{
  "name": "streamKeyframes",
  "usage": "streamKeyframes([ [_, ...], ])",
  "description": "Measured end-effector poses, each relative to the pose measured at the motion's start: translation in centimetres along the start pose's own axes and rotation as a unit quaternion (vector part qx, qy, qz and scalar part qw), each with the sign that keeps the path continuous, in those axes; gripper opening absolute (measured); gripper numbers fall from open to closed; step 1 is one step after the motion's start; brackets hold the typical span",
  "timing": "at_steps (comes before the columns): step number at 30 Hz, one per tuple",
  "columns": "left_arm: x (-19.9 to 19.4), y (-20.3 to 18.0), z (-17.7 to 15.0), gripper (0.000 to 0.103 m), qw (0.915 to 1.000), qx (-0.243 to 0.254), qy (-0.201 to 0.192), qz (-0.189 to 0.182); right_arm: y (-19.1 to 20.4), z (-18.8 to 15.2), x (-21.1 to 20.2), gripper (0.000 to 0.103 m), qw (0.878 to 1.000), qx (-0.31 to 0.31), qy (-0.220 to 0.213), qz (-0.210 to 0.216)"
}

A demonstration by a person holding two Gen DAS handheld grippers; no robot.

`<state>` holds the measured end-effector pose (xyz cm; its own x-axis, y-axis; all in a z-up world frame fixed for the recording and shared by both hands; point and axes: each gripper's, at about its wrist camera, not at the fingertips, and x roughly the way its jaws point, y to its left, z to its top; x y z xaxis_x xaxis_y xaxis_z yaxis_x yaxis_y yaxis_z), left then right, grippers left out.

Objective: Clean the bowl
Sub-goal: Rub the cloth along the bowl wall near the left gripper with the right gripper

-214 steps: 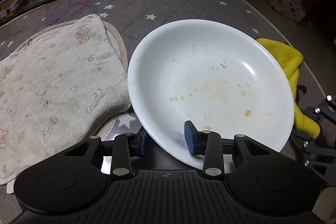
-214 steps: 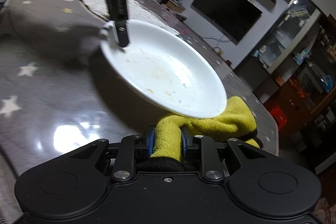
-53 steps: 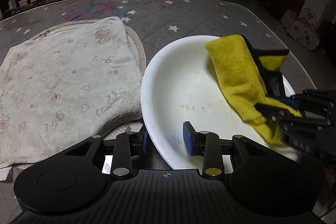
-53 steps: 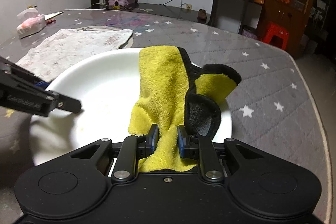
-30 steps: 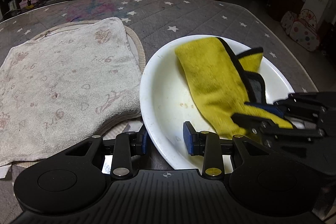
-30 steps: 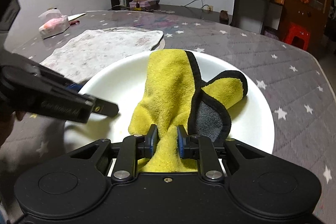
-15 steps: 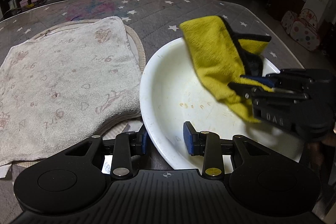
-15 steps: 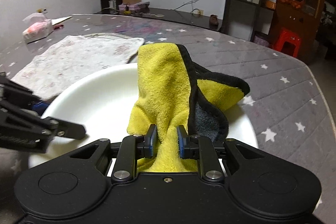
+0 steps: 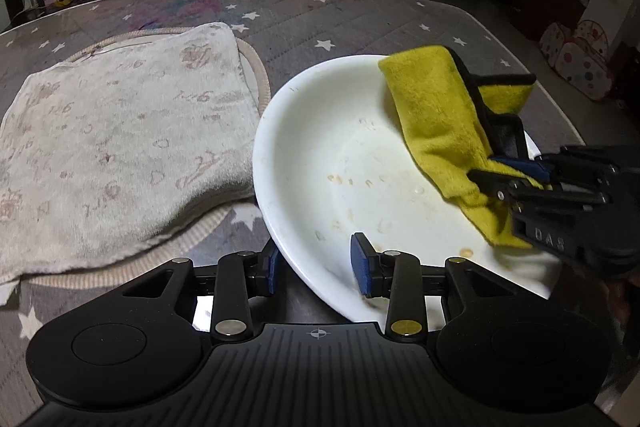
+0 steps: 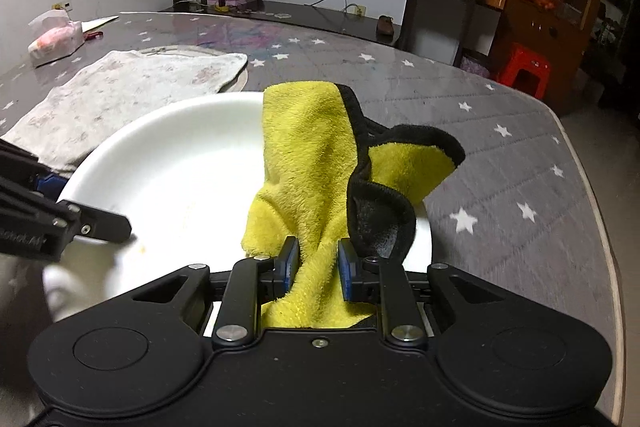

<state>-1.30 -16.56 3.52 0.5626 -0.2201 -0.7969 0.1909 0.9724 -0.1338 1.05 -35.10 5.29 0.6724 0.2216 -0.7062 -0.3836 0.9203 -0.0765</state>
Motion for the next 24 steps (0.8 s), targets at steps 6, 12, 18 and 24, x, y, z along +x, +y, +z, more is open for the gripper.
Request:
streamKeyframes([
  [6,-0.3,-0.5,-0.6,0.037,0.9999,-0.009,-0.005,0.007,1.3,-0.4,-1.0,0.022,1.0,-0.002,0.017,0.018],
  [12,-0.8,-0.8,-1.1,0.036,0.9998,-0.017,-0.008,0.004,2.4,-0.4,-1.6,0.022,0.998,-0.006,0.034,0.051],
  [18,-0.8,-1.0,-1.2,0.034,0.9998,-0.009,-0.012,0.011,2.7,-0.4,-1.9,0.022,0.997,-0.024,0.038,0.067],
  [24,-0.8,-1.4,-1.1,0.034,0.9996,0.003,-0.016,0.024,1.7,-0.1,-1.3,0.022,0.998,-0.025,0.022,0.044],
])
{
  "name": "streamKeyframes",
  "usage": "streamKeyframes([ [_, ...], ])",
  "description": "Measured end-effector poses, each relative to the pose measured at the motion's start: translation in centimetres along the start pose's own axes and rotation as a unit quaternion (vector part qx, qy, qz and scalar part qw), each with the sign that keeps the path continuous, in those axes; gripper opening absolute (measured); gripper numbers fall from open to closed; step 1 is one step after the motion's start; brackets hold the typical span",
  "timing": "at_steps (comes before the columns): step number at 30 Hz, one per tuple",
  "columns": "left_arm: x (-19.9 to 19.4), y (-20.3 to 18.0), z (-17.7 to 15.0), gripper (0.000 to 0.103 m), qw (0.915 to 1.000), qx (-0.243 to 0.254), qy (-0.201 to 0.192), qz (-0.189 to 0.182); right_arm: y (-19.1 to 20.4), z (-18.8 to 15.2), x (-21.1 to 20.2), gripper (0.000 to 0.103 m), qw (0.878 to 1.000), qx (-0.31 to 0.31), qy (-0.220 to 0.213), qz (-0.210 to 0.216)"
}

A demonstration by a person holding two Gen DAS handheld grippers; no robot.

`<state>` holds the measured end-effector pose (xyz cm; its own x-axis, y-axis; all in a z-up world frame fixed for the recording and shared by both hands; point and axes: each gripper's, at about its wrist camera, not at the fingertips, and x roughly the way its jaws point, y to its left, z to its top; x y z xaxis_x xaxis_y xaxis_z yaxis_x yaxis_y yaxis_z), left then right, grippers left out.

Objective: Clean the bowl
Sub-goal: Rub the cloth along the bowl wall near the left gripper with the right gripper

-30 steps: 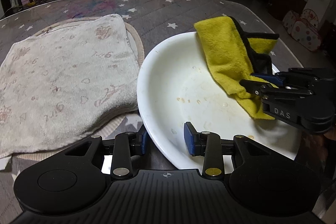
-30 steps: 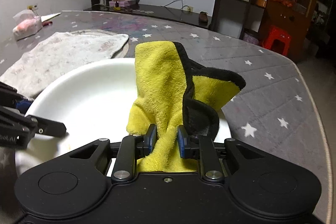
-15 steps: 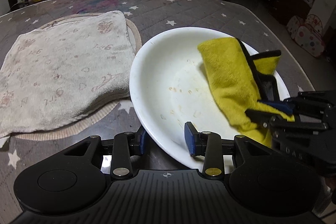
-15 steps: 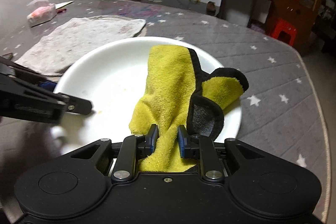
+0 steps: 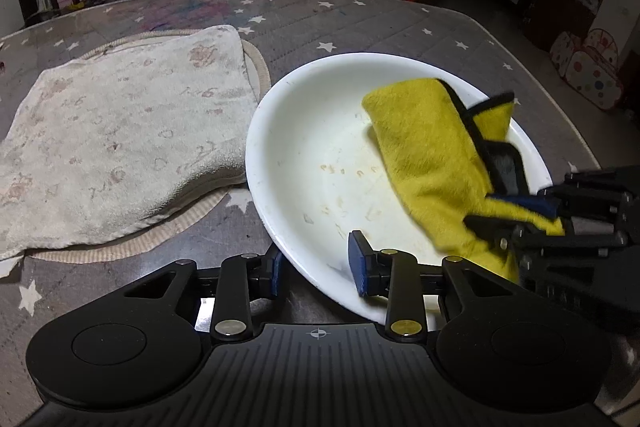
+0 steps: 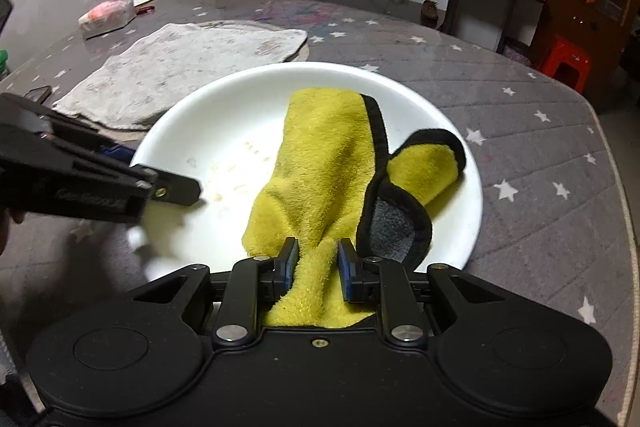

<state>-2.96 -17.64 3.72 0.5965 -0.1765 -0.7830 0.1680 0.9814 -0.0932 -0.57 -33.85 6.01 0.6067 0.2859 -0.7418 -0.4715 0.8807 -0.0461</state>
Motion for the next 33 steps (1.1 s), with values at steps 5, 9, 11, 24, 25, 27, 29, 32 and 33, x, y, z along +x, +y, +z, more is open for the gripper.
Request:
streamKeyframes([
  [5,0.1,0.0,0.4,0.034,0.9999,0.013,-0.002,0.005,-1.0,0.3,0.6,0.022,1.0,-0.006,-0.008,-0.022],
  [9,0.4,-0.1,0.9,0.034,0.9996,0.025,-0.005,0.009,-1.6,0.8,1.3,0.022,0.999,-0.011,-0.014,-0.039],
  [11,0.5,-0.1,1.1,0.034,0.9994,0.032,-0.007,0.011,-1.8,1.0,1.6,0.022,0.999,-0.015,-0.015,-0.045],
  [24,2.9,1.0,4.4,0.034,0.9968,0.08,0.004,-0.001,-3.2,2.0,3.0,0.021,0.998,-0.005,-0.019,-0.067],
  [25,3.1,1.1,4.5,0.034,0.9968,0.08,0.005,-0.003,-3.3,2.0,2.9,0.021,0.998,0.002,-0.017,-0.068],
  [27,3.3,1.4,4.6,0.035,0.9968,0.078,0.01,-0.01,-3.3,1.9,2.7,0.021,0.997,0.017,-0.014,-0.068],
  [29,3.5,1.7,4.8,0.035,0.9969,0.074,0.017,-0.018,-3.1,1.7,2.6,0.021,0.997,0.025,-0.011,-0.069],
  [32,3.7,1.8,4.9,0.035,0.9966,0.077,0.02,-0.02,-2.7,1.5,2.3,0.021,0.997,0.034,-0.008,-0.07],
  [33,3.7,1.8,4.9,0.036,0.9965,0.079,0.02,-0.021,-2.5,1.4,2.1,0.021,0.997,0.038,-0.006,-0.07],
])
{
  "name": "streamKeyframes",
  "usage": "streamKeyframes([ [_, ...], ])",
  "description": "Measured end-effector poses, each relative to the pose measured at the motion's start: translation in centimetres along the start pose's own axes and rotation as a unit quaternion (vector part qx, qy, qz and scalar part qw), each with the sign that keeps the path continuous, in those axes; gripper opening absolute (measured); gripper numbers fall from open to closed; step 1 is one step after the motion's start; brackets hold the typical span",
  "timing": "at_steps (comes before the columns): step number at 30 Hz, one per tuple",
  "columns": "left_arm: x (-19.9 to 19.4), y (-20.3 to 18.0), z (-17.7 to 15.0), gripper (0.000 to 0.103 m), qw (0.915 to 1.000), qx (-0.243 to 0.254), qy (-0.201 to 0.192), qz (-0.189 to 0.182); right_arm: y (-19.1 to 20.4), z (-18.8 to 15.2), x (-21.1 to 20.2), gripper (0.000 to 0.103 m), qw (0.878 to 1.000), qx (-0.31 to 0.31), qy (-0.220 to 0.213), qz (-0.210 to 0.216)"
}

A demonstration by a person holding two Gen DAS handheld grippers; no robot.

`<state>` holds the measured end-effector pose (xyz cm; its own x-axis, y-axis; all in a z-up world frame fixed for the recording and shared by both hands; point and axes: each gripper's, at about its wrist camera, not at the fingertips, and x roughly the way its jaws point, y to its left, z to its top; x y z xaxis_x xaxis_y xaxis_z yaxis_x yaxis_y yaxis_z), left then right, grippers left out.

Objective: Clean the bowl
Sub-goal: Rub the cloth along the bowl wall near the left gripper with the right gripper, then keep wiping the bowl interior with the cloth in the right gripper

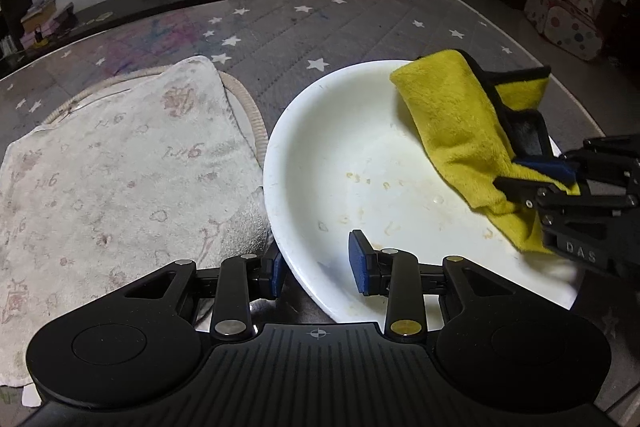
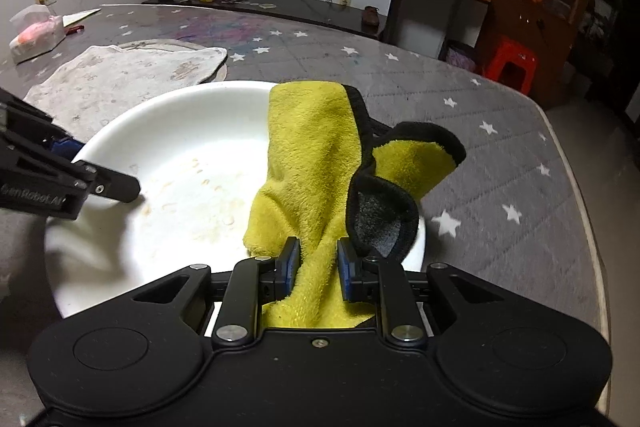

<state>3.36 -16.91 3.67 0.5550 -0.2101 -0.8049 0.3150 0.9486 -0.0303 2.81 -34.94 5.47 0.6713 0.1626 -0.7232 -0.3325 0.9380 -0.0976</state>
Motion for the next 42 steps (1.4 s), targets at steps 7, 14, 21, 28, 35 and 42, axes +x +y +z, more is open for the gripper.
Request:
streamKeyframes([
  [7,0.0,-0.1,-0.3,0.038,1.0,-0.006,-0.004,0.001,0.6,-0.5,-1.0,0.021,1.0,0.006,0.015,0.019],
  [14,-0.4,-0.5,-1.0,0.04,0.9993,-0.037,-0.007,0.001,1.4,-0.3,-1.4,0.022,1.0,0.0,0.024,0.02],
  [21,-1.0,-1.5,-1.8,0.041,0.9975,-0.069,-0.007,0.011,1.9,-0.4,-1.7,0.022,0.999,-0.006,0.027,0.027],
  [28,-2.0,-2.2,-2.7,0.041,0.9949,-0.1,-0.003,0.011,2.3,-0.7,-1.9,0.022,0.999,-0.013,0.029,0.043],
  [35,-2.2,-3.3,-3.0,0.042,0.9948,-0.1,-0.003,0.018,2.9,-0.8,-2.2,0.022,0.998,-0.032,0.029,0.056],
  [42,-2.2,-3.8,-3.1,0.042,0.9954,-0.09,-0.01,0.032,2.1,-1.0,-2.2,0.021,0.996,-0.033,0.019,0.08],
])
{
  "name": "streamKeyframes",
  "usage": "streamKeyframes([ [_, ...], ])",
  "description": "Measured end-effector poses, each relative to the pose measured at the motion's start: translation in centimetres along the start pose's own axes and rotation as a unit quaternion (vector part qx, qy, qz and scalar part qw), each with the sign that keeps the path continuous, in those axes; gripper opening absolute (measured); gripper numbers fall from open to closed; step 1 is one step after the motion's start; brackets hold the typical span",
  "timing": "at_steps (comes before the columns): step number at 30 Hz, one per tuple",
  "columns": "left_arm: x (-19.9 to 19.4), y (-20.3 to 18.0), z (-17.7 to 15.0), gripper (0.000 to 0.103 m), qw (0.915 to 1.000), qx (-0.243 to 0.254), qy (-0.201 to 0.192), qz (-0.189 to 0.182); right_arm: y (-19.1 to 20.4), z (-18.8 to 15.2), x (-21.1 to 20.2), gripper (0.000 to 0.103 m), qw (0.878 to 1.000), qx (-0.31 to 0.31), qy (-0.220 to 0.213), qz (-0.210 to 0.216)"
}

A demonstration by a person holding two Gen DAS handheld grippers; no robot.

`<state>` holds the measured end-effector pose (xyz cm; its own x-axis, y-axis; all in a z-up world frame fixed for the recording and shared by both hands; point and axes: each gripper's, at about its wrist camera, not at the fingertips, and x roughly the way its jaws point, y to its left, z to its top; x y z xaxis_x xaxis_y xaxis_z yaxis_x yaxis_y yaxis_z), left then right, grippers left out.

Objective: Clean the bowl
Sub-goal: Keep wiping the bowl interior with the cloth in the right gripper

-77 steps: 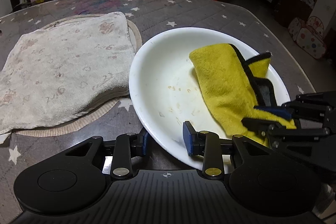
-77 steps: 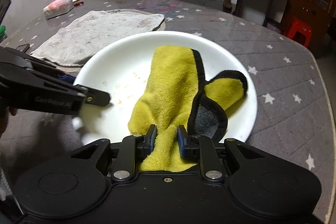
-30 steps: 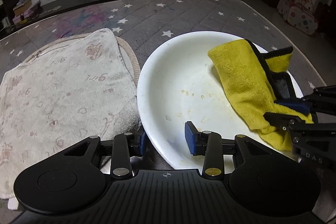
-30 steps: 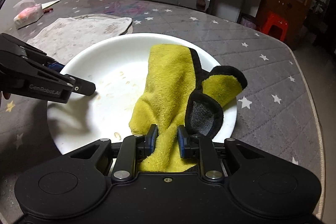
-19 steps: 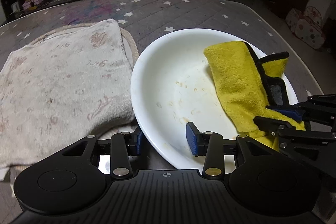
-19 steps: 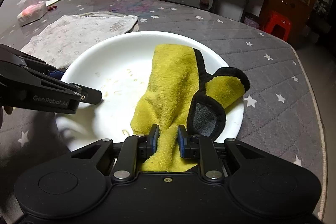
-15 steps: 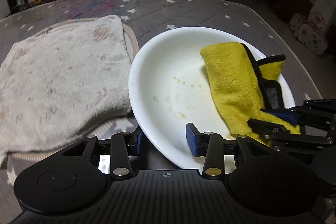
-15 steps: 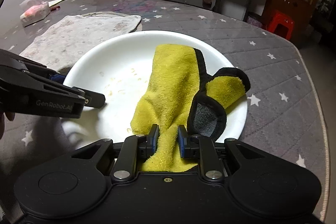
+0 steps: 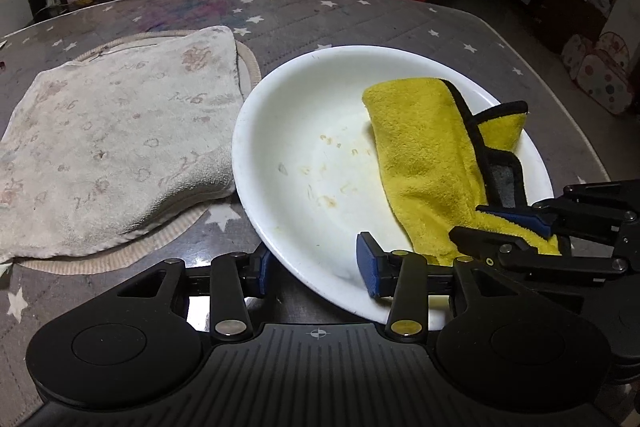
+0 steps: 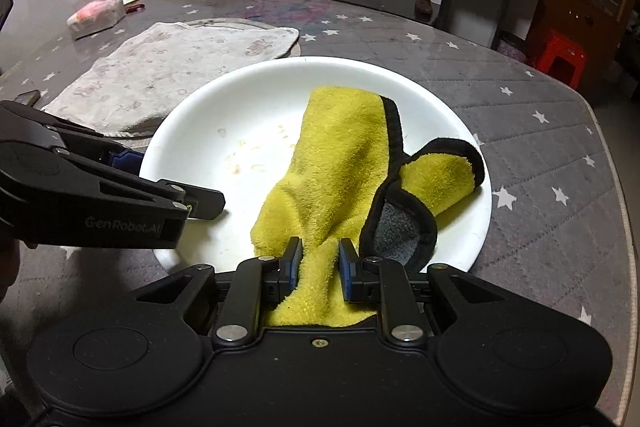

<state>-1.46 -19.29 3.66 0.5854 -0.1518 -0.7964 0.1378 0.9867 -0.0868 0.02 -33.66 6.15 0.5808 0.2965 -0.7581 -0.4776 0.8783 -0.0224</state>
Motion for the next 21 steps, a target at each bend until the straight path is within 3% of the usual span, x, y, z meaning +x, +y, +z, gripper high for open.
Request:
streamKeyframes([
  [9,0.0,-0.6,-0.3,0.043,0.9998,0.013,-0.009,0.015,-1.3,0.3,0.6,0.021,1.0,-0.001,-0.015,0.004],
  [21,0.2,-0.8,-0.4,0.048,0.9993,0.031,-0.009,0.02,-3.9,4.0,4.1,0.022,1.0,0.005,-0.023,-0.02],
])
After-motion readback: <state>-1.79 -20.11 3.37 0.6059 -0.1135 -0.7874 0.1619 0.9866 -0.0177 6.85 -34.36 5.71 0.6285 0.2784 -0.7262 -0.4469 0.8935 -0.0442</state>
